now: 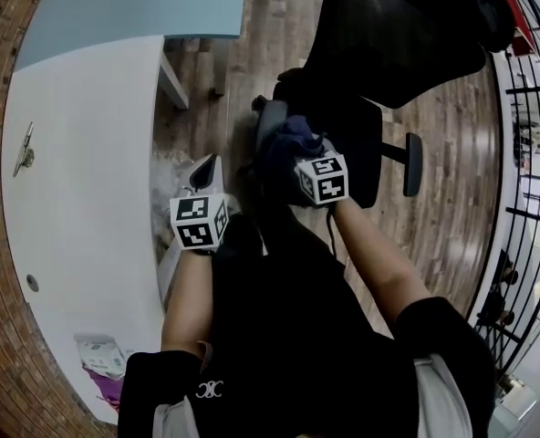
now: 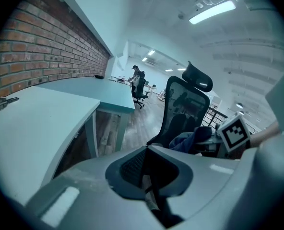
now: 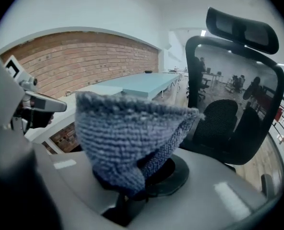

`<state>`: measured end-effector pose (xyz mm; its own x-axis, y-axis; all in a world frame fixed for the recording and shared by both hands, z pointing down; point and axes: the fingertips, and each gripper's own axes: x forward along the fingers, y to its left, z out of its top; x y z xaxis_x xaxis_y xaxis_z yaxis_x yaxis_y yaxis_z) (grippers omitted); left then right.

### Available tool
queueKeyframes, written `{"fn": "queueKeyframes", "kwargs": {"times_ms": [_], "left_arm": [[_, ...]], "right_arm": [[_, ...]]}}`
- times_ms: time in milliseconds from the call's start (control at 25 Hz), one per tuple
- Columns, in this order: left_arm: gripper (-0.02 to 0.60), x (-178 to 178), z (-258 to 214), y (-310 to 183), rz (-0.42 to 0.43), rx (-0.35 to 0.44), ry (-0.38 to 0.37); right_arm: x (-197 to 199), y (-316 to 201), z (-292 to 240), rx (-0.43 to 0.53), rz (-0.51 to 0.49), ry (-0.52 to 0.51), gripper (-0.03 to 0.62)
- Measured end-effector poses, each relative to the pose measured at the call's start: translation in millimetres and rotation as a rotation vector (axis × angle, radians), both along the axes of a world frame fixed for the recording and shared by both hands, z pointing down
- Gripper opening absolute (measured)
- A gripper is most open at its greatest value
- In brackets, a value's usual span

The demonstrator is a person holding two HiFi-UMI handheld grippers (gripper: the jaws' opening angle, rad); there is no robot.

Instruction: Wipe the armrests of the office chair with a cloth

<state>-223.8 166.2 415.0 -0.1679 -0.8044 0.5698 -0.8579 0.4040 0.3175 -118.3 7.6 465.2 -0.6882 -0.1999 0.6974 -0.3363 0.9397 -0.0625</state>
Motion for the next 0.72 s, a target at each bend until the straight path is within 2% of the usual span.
{"fn": "queueKeyframes", "kwargs": {"times_ms": [160, 280, 520, 720], "left_arm": [[0.006, -7.7, 15.1, -12.5, -0.01, -0.036, 0.008], [0.006, -9.1, 23.6, -17.2, -0.031, -0.058, 0.018], [0.006, -7.5, 39.0, -20.3, -0.063, -0.093, 0.049], [0.006, -7.5, 52.5, -11.5, -0.112, -0.119, 0.084]], "right_arm": [[-24.4, -45.4, 30.9, -0.013, 0.011, 0.047, 0.061], [-31.0, -66.0, 59.8, -0.036, 0.017, 0.119, 0.061], [-37.7, -77.6, 103.0, -0.116, -0.011, 0.205, 0.061], [-49.4, -87.2, 113.5, -0.129, -0.03, 0.217, 0.061]]}}
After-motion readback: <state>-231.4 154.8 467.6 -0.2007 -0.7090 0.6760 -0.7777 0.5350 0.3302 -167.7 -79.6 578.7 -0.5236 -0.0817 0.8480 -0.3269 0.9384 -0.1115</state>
